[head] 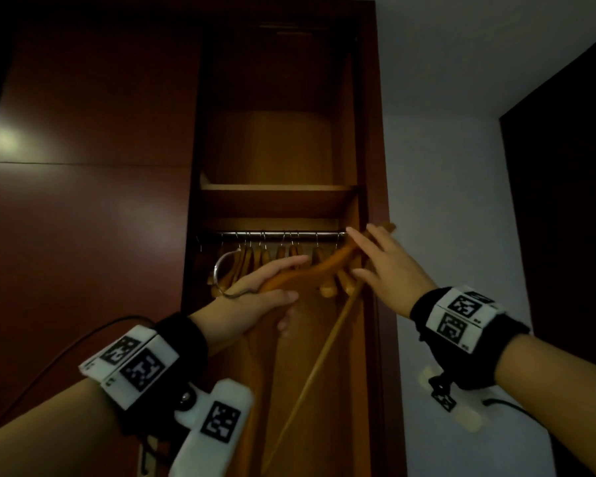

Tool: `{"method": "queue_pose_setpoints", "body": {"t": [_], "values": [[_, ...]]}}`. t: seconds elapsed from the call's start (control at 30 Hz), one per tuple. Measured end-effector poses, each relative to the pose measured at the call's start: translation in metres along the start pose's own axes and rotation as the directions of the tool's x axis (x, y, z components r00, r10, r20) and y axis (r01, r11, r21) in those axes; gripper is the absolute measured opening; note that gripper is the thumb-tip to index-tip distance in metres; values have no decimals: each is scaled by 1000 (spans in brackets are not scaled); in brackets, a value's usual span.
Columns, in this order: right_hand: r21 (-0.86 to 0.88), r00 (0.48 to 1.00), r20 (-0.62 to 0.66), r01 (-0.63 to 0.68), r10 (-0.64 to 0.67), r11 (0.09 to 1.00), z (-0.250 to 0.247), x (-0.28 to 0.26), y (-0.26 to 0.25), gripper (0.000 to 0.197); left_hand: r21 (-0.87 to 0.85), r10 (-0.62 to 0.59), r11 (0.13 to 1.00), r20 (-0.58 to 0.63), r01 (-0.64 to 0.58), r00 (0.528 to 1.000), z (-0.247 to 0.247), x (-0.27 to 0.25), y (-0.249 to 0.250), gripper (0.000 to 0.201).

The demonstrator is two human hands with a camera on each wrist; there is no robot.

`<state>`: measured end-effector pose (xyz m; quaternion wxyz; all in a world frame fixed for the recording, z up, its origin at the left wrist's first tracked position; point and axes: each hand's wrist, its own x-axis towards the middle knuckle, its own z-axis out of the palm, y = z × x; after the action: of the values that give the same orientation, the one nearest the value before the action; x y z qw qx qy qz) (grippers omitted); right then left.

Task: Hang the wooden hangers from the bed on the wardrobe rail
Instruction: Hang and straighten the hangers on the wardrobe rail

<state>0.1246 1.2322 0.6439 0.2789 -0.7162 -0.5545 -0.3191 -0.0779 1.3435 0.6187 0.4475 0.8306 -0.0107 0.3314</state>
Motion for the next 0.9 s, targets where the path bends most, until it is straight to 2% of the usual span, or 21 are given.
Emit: {"method": "queue_pose_setpoints", "body": {"t": [0.07,0.13,0.2,0.27,0.3,0.37,0.47,0.57,0.67,0.7,0.77,0.83,0.9], "values": [[89,1000,17,6,-8,996,0,-16,-30,65,-11,46,999,-143,-48,989,-4,1,5,46],[155,995,74,48,-61,987,5,-39,-56,66,-105,75,988,-323,-114,943,-9,2,12,40],[208,980,173,67,-104,976,16,-67,-71,68,-210,52,964,-447,-161,893,-14,4,20,40],[240,955,273,52,-119,969,28,-92,-78,73,-304,-10,937,-509,-169,861,-19,7,26,44],[239,948,297,43,-115,970,34,-102,-78,76,-344,-44,925,-521,-163,852,-20,9,27,47],[191,959,260,59,-109,980,44,-112,-75,85,-374,-102,921,-508,-112,856,-23,13,24,54],[-41,982,155,118,-111,992,48,-108,-63,102,-427,-166,903,-453,-49,876,-23,15,9,60],[-255,985,163,96,-55,962,39,-102,-51,112,-500,-199,866,-391,-26,899,-23,25,1,66],[-343,992,75,126,-106,931,28,-91,-29,136,-539,-213,842,-289,25,933,-28,42,-3,76],[-380,995,74,87,-64,921,24,-87,-20,136,-536,-196,843,-235,41,952,-29,49,-6,76],[-467,999,54,19,7,884,20,-74,-3,120,-428,-147,902,-182,56,972,-31,66,-17,70],[-527,997,80,38,5,849,14,-53,2,108,-252,-120,966,-238,58,964,-33,87,-35,74],[-612,997,71,52,-10,789,16,-27,14,85,-84,-79,995,-347,53,934,-38,108,-62,77]]}}
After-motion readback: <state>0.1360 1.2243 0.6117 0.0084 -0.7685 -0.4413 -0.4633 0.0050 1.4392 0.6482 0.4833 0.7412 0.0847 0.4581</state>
